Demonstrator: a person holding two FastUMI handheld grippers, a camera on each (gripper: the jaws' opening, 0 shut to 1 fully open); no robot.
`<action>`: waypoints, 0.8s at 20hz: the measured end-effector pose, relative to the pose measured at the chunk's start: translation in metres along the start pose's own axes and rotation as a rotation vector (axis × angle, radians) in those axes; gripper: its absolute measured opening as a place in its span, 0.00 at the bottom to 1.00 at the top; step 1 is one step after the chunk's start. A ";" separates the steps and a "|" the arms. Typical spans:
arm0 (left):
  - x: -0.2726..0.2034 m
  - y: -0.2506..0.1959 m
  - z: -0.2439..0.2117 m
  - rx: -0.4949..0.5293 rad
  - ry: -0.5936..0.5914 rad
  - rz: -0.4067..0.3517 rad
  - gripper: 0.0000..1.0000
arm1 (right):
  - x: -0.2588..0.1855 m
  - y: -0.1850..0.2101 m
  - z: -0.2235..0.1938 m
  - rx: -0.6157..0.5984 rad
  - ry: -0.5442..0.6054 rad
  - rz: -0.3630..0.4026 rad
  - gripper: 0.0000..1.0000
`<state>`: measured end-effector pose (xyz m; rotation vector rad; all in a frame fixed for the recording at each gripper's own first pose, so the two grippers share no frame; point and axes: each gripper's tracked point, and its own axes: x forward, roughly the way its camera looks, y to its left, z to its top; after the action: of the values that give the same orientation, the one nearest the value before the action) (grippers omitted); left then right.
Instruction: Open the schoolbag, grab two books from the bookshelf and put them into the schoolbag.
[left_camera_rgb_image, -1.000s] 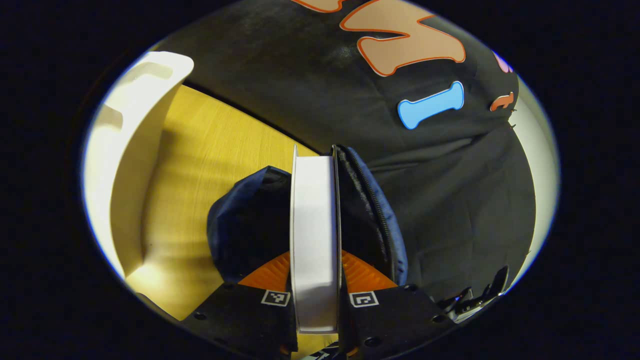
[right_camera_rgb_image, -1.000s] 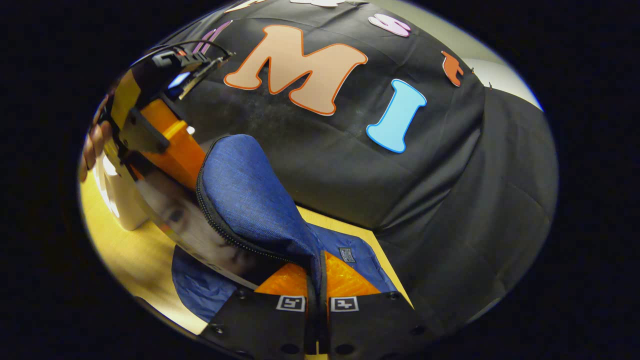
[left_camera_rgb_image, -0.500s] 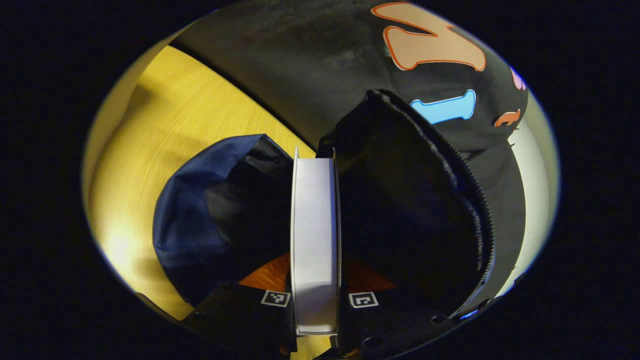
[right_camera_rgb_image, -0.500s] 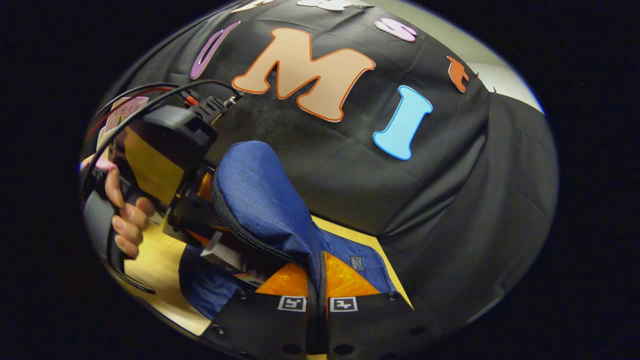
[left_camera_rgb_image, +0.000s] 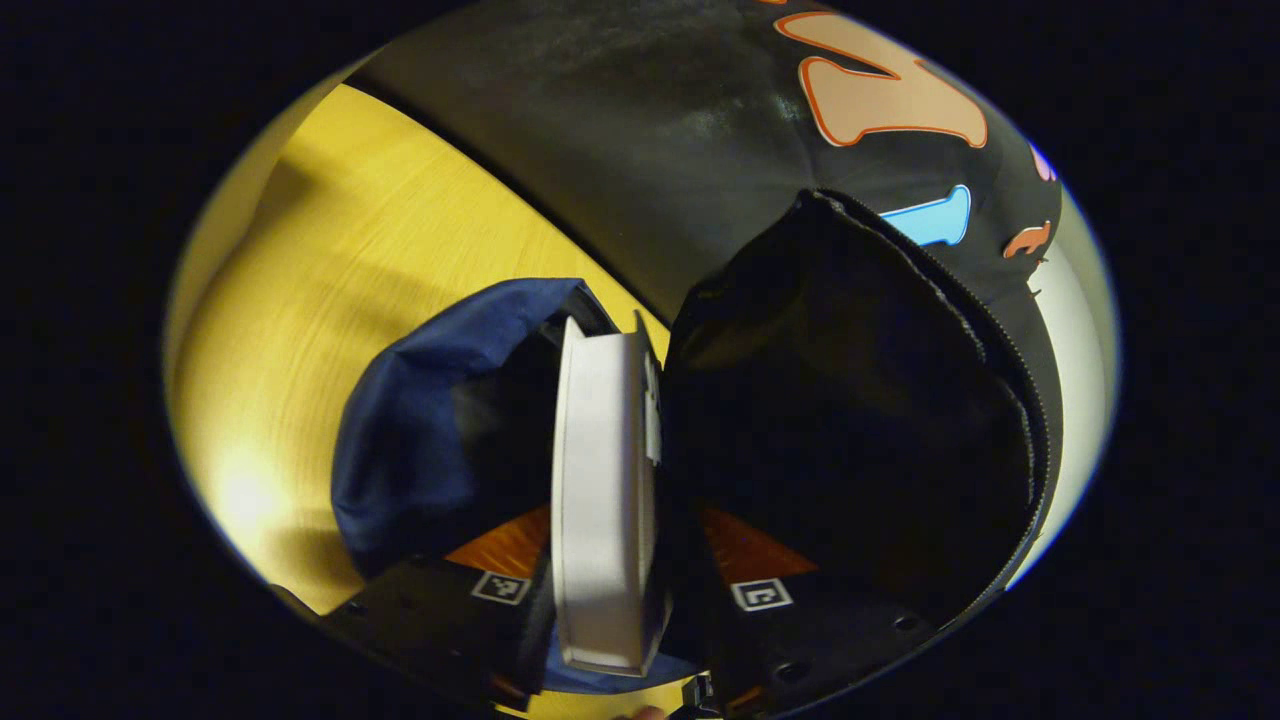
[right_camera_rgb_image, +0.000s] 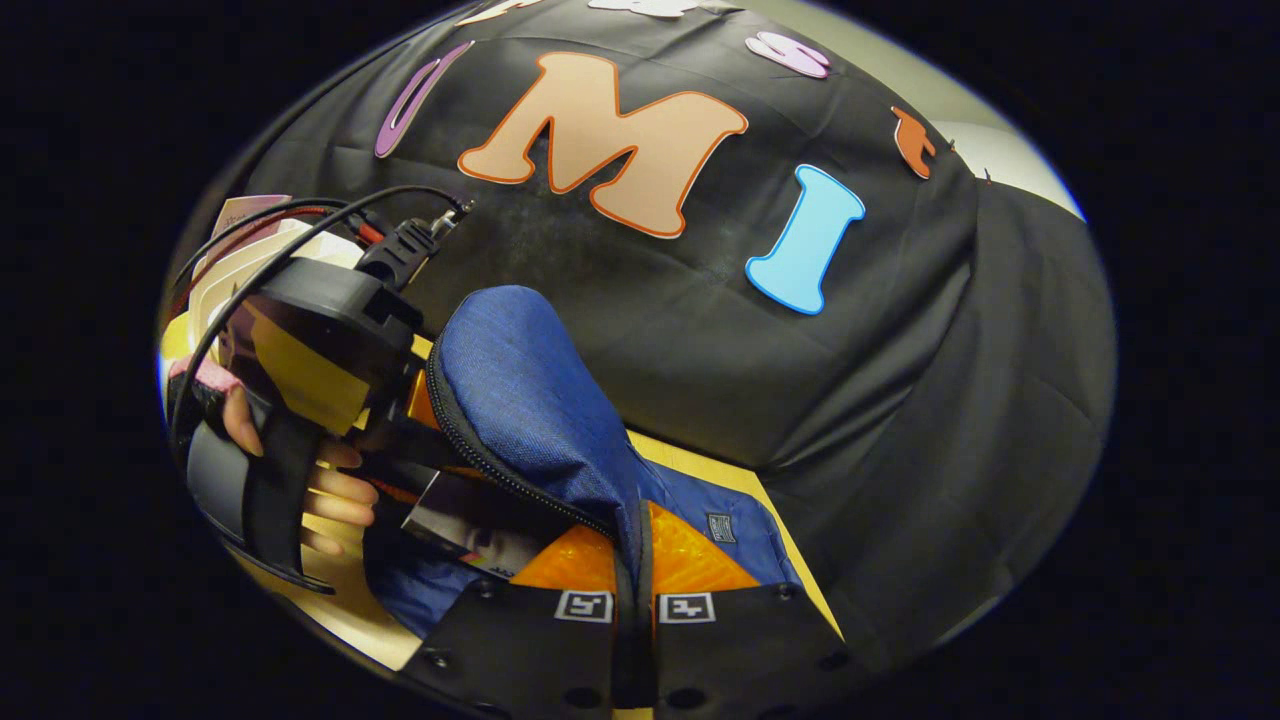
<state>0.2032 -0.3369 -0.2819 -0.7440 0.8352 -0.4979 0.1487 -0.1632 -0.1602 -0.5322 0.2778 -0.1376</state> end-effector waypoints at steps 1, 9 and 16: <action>-0.004 0.004 0.002 0.022 -0.007 0.034 0.63 | 0.000 0.000 -0.001 -0.001 0.002 0.001 0.00; -0.073 0.001 0.014 0.235 -0.009 0.180 0.95 | 0.003 0.000 -0.004 -0.004 0.010 0.013 0.01; -0.153 -0.011 0.009 0.362 0.077 0.250 0.95 | 0.003 0.002 -0.005 -0.022 0.009 0.020 0.00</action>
<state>0.1200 -0.2404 -0.1961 -0.2842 0.8656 -0.4391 0.1500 -0.1644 -0.1660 -0.5506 0.2939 -0.1174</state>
